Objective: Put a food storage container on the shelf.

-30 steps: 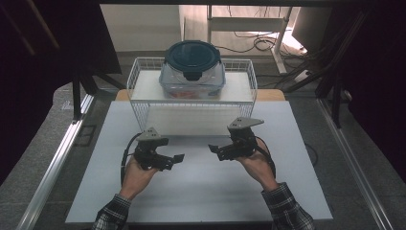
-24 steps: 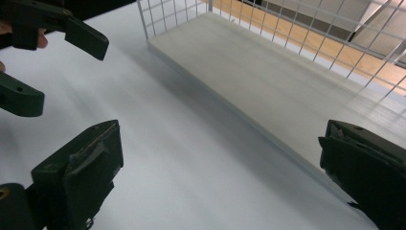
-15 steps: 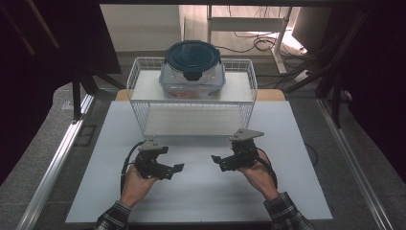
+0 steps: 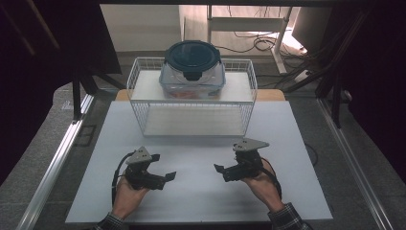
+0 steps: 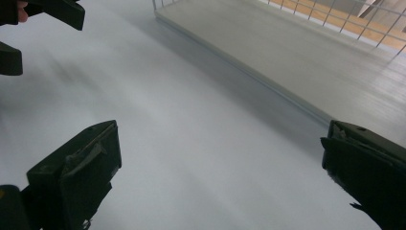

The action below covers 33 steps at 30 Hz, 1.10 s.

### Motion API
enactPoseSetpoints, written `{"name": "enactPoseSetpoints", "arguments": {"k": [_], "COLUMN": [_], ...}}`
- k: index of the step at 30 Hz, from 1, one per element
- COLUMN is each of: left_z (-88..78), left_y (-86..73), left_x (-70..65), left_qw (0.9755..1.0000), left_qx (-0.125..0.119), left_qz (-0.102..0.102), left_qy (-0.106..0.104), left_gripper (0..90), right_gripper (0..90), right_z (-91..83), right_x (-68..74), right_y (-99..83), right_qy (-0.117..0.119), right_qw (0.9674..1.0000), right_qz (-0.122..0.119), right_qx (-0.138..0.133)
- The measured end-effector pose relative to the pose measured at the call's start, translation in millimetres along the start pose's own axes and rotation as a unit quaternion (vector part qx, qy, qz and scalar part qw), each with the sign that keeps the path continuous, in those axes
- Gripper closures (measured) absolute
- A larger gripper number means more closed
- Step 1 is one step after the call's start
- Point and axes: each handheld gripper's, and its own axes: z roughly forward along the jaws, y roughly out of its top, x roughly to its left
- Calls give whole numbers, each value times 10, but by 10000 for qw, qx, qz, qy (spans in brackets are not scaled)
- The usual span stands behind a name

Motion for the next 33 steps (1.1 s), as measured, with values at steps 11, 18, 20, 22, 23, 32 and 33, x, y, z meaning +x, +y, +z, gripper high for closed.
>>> {"name": "enactPoseSetpoints", "arguments": {"k": [11, 18, 20, 22, 23, 32, 33], "left_z": [-59, -84, -94, -103, -106, -79, -63], "left_y": [-203, -293, -313, -334, -344, -424, -431], "left_x": [-66, -95, -112, -129, -135, -161, -165], "left_qw": [10000, 9997, 9994, 9990, 9989, 9980, 9977], "left_qx": [40, 186, 232, 279, 312, 531, 582], "left_qz": [-12, 82, 143, 188, 197, 171, 177], "left_qy": [-67, 116, 220, 281, 293, 291, 287], "left_gripper": [71, 67, 67, 63, 62, 58, 57], "right_gripper": [1, 1, 1, 1, 1, 0, 0], "right_z": [-100, -162, -170, -179, -183, -219, -216], "right_x": [57, 16, 8, 6, 8, 39, 41], "right_y": [-221, -343, -387, -426, -443, -586, -604], "right_qy": [-120, -231, -250, -264, -277, -307, -307], "right_qw": [9999, 9997, 9997, 9996, 9996, 9991, 9989], "right_qz": [-83, -48, -17, 6, 2, -52, -45], "right_qx": [-15, 19, 50, 97, 113, 299, 341]}}
